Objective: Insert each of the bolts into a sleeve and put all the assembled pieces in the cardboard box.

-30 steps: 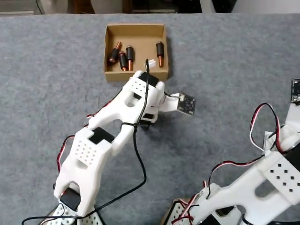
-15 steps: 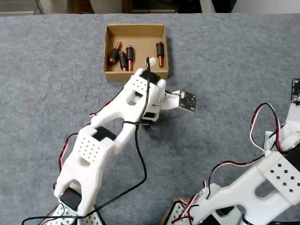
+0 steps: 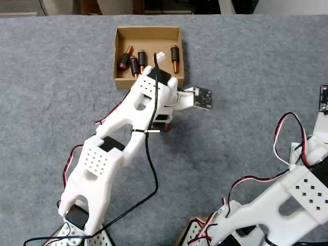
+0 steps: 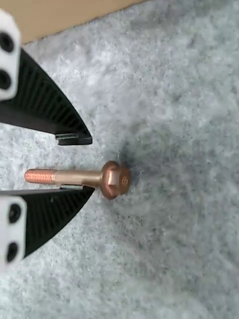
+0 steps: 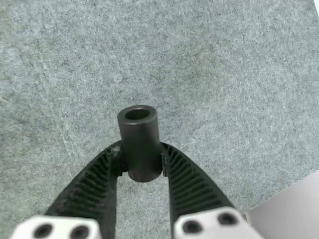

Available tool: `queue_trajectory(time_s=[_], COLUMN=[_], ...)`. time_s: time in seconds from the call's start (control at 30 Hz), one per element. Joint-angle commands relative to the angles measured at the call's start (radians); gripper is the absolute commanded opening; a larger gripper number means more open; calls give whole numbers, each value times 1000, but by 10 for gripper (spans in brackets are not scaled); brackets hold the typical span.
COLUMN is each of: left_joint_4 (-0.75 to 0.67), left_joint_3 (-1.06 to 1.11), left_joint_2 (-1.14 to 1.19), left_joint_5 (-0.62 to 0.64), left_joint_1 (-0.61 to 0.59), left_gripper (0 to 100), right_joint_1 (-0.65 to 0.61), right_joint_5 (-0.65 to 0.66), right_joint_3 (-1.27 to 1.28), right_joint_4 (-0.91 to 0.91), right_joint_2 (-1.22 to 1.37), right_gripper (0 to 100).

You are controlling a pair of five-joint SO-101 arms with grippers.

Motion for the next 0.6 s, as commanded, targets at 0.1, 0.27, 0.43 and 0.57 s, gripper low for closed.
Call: queue_trajectory(time_s=[0.1,0.27,0.43,0.57], left_joint_4=[2,-12,-38,-34], left_joint_3=[0,-18,-83,-163], left_joint_2=[-13,45,130,173], left_joint_5=[12,14,94,167], left_joint_1=[-9,-6,-9,-5], left_gripper=[136,136,133,132], right_joint_1=[15,15,15,15], right_joint_5=[11,11,11,11], right_joint_3=[-13,-13,-12,-10], right_joint_4=[-26,-44,-44,-44], right_joint_2=[-30,-30,-30,-30], right_gripper=[1,1,1,1])
